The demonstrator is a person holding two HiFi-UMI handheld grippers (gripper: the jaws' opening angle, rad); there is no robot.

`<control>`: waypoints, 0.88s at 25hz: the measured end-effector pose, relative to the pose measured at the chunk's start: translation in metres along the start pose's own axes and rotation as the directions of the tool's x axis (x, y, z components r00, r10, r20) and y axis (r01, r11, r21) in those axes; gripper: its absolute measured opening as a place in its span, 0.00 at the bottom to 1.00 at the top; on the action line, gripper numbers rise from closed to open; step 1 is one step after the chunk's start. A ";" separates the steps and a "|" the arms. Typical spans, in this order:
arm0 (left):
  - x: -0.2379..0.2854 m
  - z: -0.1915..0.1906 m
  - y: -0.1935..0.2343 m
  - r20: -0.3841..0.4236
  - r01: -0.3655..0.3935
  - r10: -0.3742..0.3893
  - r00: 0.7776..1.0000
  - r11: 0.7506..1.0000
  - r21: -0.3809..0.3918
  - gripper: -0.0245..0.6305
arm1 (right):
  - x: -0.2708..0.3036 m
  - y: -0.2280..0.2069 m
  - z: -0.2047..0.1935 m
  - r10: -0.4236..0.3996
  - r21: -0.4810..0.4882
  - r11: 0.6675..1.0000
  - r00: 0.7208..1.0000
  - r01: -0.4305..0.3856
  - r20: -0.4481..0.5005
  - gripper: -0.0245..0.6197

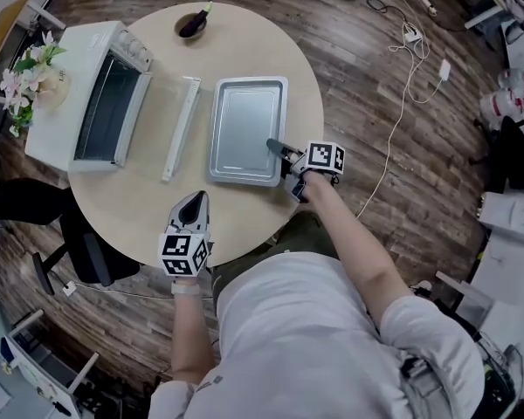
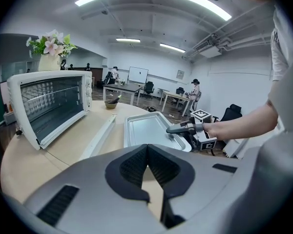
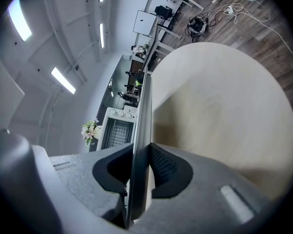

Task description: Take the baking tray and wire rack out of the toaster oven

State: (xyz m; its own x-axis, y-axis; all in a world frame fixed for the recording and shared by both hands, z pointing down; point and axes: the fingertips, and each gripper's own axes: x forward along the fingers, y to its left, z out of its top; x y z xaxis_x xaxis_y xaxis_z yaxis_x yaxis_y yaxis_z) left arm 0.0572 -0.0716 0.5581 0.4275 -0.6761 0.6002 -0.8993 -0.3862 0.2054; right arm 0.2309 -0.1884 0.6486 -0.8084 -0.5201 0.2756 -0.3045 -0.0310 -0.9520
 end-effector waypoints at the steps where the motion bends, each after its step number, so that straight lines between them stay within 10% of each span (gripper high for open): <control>1: 0.003 0.000 -0.005 -0.001 0.000 0.000 1.000 1.000 0.000 0.03 | -0.004 -0.004 0.001 -0.004 0.001 1.000 1.000 0.004 -0.004 0.16; 14: 0.024 -0.007 -0.033 -0.011 -0.018 0.018 1.000 1.000 -0.016 0.03 | -0.032 -0.042 0.010 -0.089 -0.104 0.991 0.995 0.085 -0.036 0.16; 22: 0.028 -0.009 -0.045 -0.019 -0.019 0.018 1.000 1.000 -0.016 0.03 | -0.045 -0.065 0.019 -0.250 -0.302 0.924 0.968 0.235 -0.011 0.18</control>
State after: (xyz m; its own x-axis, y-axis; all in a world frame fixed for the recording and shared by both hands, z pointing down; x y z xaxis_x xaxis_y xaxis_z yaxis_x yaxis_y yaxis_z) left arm 0.1089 -0.0675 0.5729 0.4090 -0.6707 0.6187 -0.9084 -0.3635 0.2064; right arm 0.2963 -0.1791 0.6962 -0.7122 -0.4860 0.5065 -0.6235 0.1064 -0.7746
